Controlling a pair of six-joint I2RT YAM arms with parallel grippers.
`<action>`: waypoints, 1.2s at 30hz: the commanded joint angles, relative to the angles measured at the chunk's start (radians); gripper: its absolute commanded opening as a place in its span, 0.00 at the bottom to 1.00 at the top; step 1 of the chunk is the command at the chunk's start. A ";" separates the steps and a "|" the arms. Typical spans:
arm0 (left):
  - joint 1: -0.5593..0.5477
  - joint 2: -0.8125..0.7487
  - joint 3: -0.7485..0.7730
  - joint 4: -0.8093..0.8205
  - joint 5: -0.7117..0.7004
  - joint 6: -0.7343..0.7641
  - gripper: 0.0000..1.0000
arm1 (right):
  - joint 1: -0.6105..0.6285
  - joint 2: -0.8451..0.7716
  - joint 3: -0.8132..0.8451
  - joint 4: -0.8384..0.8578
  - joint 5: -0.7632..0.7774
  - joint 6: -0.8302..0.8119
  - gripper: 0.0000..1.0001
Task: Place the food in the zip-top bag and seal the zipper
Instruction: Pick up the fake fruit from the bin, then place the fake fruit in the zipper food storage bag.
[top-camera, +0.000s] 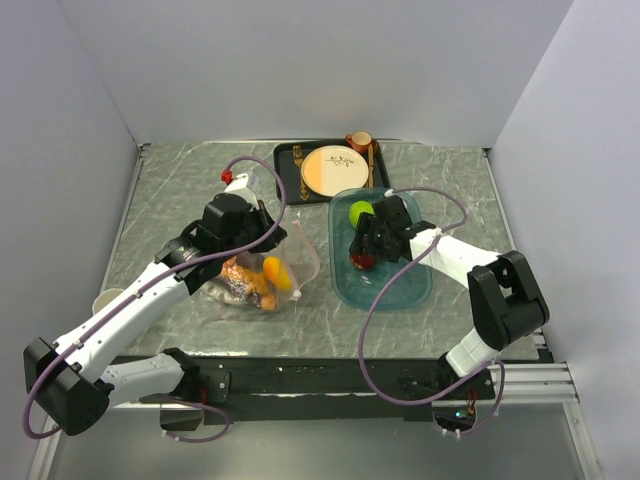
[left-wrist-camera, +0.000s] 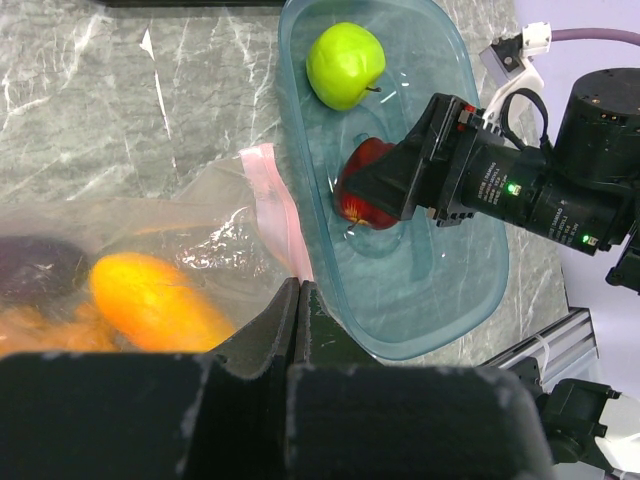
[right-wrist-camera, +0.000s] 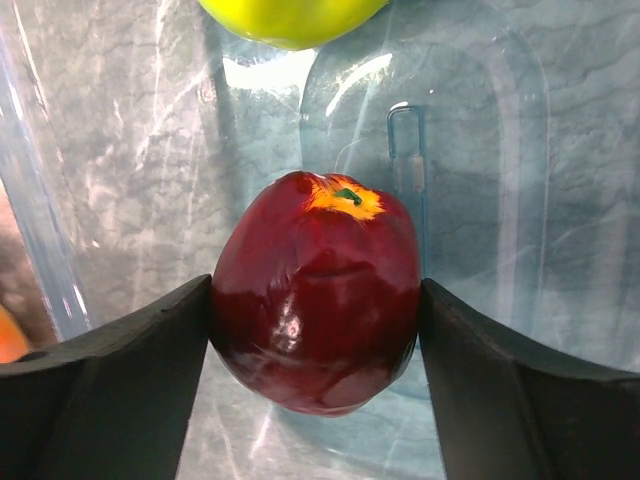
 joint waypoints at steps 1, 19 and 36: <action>-0.005 -0.010 0.007 0.018 0.001 0.003 0.01 | -0.007 -0.061 -0.009 0.031 -0.006 0.002 0.62; -0.005 0.014 0.015 0.054 0.026 0.001 0.01 | 0.062 -0.388 -0.063 0.198 -0.313 -0.042 0.49; -0.005 -0.015 -0.005 0.055 0.029 -0.008 0.01 | 0.272 -0.235 -0.029 0.307 -0.351 -0.053 0.51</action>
